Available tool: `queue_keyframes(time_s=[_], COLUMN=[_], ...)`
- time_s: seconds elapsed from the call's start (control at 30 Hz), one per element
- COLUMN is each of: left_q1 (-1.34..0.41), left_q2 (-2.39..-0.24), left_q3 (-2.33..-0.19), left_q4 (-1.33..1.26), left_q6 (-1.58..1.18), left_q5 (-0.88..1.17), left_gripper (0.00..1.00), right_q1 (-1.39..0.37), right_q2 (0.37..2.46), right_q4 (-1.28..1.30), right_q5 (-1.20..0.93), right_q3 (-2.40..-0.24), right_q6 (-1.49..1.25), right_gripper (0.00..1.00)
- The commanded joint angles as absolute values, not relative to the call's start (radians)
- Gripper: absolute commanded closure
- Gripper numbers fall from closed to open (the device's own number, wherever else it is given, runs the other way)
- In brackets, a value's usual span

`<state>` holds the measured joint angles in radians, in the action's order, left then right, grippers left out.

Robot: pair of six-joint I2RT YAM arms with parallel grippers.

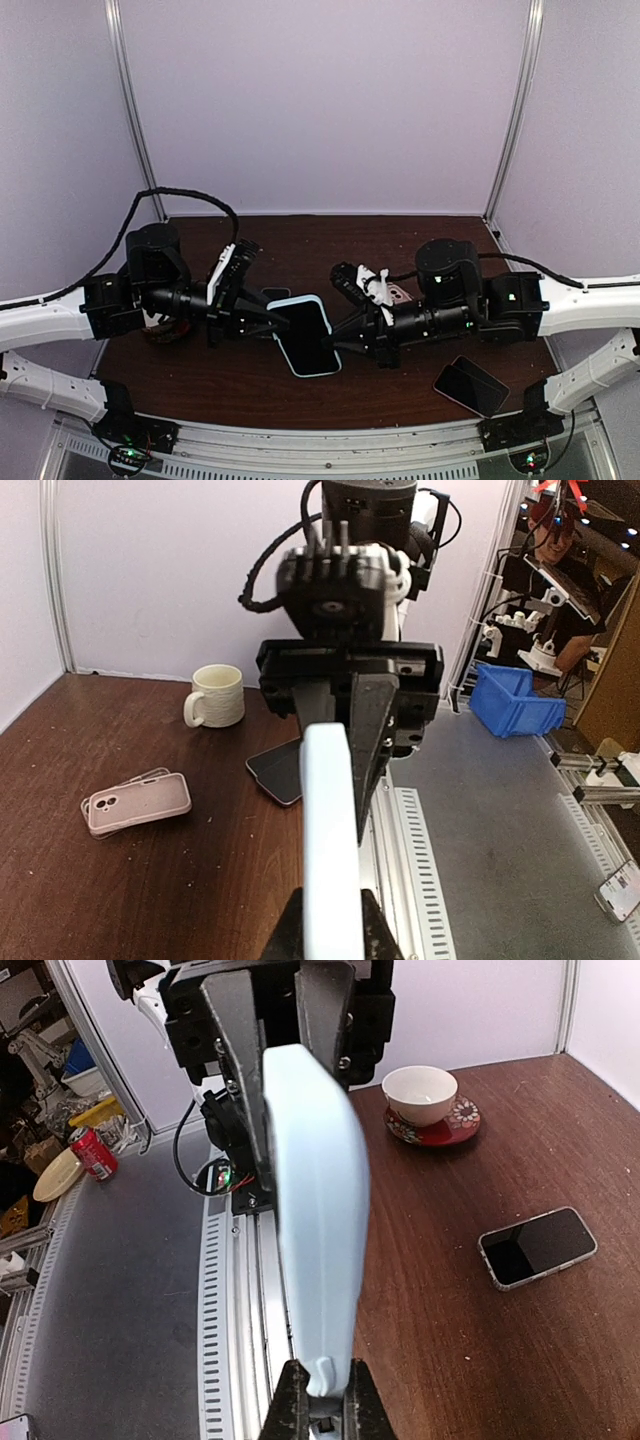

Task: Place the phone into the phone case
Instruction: Press the top right corner of the phone case, then pass from the left arm to the right

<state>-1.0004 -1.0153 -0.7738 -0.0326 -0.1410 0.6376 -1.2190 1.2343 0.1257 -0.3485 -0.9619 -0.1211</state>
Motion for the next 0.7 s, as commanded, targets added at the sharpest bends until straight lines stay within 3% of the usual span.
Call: queue_keyframes(time_s=[0.0,0.07,0.13,0.17,0.23,0.3,0.47,0.57,0.67], left_q1=[-1.009,-1.009,-1.009,-1.008,-1.008,-1.009,-1.009,-1.009,-1.008], left_q2=[-0.996,-0.998,-0.999,-1.000,-1.004,-1.008,-1.001,-0.991,-0.992], left_q3=[-0.793,-0.793,-0.793,-0.792,-0.792,-0.793,-0.792,-0.795,-0.810], left_q4=[-0.115,-0.112,-0.112,-0.112,-0.114,-0.117,-0.111,-0.082,-0.023], left_q6=[-0.123,-0.122,-0.121,-0.121,-0.123,-0.124,-0.127,-0.132,-0.139], left_q5=[0.670,0.669,0.670,0.670,0.672,0.672,0.657,0.600,0.484], left_gripper=[1.00,1.00,1.00,1.00,1.00,1.00,1.00,1.00,0.74], right_q1=[-1.207,-1.205,-1.204,-1.203,-1.203,-1.204,-1.203,-1.190,-1.162], right_q2=[1.218,1.217,1.220,1.223,1.238,1.262,1.298,1.286,1.279], right_q4=[0.090,0.089,0.091,0.090,0.084,0.084,0.101,0.079,0.064], right_q5=[-0.335,-0.342,-0.351,-0.357,-0.373,-0.397,-0.433,-0.404,-0.372], right_q3=[-0.962,-0.961,-0.960,-0.961,-0.971,-0.990,-1.018,-0.995,-0.980], right_q6=[-0.135,-0.139,-0.143,-0.145,-0.150,-0.154,-0.148,-0.172,-0.223], right_gripper=[1.00,0.95,0.73,0.67,0.65,0.68,1.00,1.00,1.00])
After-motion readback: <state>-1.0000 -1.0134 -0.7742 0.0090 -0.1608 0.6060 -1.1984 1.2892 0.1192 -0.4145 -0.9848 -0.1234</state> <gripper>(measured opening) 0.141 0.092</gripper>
